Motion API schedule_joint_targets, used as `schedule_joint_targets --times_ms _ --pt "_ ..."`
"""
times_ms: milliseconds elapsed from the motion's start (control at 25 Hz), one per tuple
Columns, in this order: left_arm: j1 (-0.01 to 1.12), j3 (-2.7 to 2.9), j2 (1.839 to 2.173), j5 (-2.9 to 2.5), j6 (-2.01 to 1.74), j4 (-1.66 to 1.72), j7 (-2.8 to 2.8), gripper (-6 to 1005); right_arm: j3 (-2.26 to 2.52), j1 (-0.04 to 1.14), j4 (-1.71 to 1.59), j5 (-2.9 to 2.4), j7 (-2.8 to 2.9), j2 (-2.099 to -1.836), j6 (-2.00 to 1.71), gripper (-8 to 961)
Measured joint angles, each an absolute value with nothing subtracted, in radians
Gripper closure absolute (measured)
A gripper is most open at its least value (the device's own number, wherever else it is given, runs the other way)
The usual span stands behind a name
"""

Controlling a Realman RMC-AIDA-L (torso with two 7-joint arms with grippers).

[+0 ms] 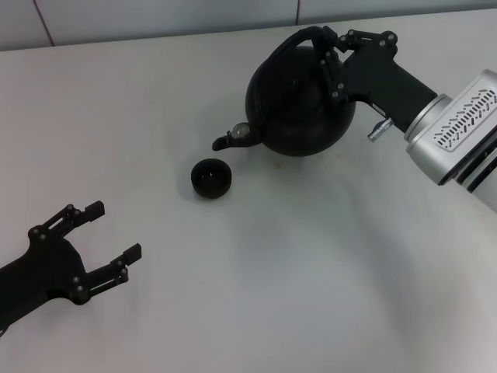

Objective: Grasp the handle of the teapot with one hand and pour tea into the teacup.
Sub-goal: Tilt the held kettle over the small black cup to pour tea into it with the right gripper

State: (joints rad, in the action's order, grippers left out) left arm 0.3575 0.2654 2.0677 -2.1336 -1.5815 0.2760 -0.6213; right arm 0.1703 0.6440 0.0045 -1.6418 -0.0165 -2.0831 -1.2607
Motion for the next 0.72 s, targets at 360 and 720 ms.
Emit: schedule_joint_targets --times_ms 360,720 --pt "0.357 0.265 2.068 -2.134 -1.581 0.276 -0.621 140 0.170 0.644 0.005 -1.656 -0.045 -2.083 -1.261 880" --pt "0.357 0.265 2.068 -2.133 -1.581 0.276 -0.620 140 0.170 0.645 0.005 -1.657 -0.051 -2.083 -1.261 880"
